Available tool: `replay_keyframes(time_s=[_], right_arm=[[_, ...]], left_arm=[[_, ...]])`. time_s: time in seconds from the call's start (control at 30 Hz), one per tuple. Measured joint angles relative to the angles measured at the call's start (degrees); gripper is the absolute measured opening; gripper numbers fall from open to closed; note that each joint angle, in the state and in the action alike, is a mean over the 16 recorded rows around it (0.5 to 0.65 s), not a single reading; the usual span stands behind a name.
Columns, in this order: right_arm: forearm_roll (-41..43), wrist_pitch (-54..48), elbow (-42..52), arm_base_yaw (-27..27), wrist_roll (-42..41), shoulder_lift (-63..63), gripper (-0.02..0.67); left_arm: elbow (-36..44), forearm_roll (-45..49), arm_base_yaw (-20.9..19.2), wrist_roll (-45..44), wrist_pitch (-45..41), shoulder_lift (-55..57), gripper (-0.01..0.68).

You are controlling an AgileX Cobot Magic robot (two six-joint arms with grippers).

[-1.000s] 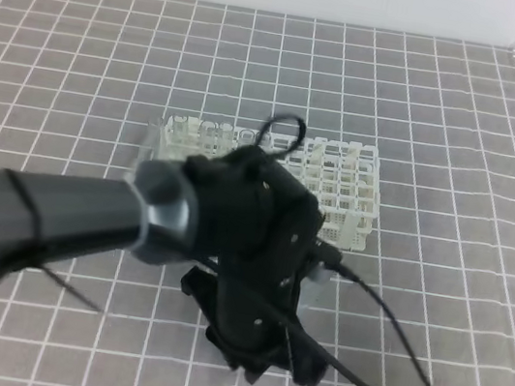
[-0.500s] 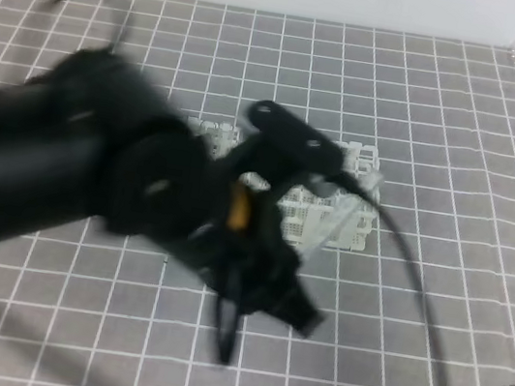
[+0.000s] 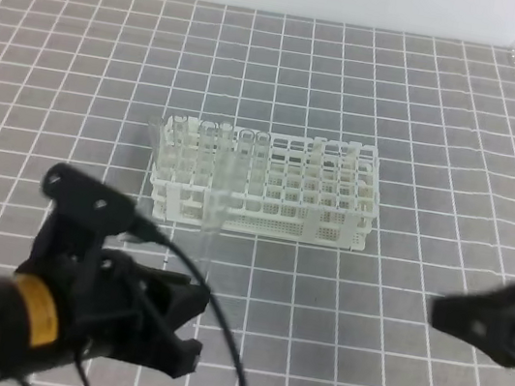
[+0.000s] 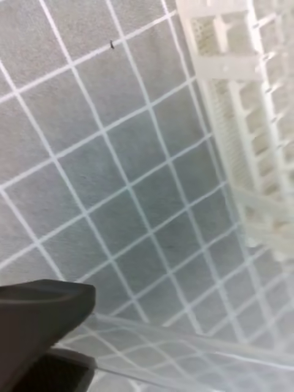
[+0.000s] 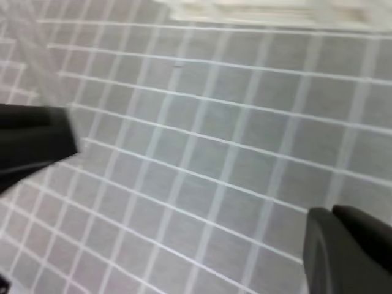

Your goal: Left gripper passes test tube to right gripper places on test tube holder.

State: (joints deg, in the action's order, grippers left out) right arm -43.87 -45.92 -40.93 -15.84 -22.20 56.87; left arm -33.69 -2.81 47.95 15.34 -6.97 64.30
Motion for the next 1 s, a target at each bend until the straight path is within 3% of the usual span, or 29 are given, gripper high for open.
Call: replay_keyframes(time_s=[0.43,0.67,1.0], right_arm=[[10.3,15.2,-9.6,-21.5,2.8,8.3,-0.013],[15.5,32.9,-3.3,-30.0,2.4,2.3,-0.013],[16.5,59.6,9.5,-39.9,-3.4,-3.5,-0.013]], left_arm=[[7.6,-0.3,-1.9,1.8,16.4,-1.6,0.055],[7.8,0.1,-2.9,1.4,21.3,-1.5,0.044],[7.7,1.5,-3.0,0.9,23.9,0.5,0.055]])
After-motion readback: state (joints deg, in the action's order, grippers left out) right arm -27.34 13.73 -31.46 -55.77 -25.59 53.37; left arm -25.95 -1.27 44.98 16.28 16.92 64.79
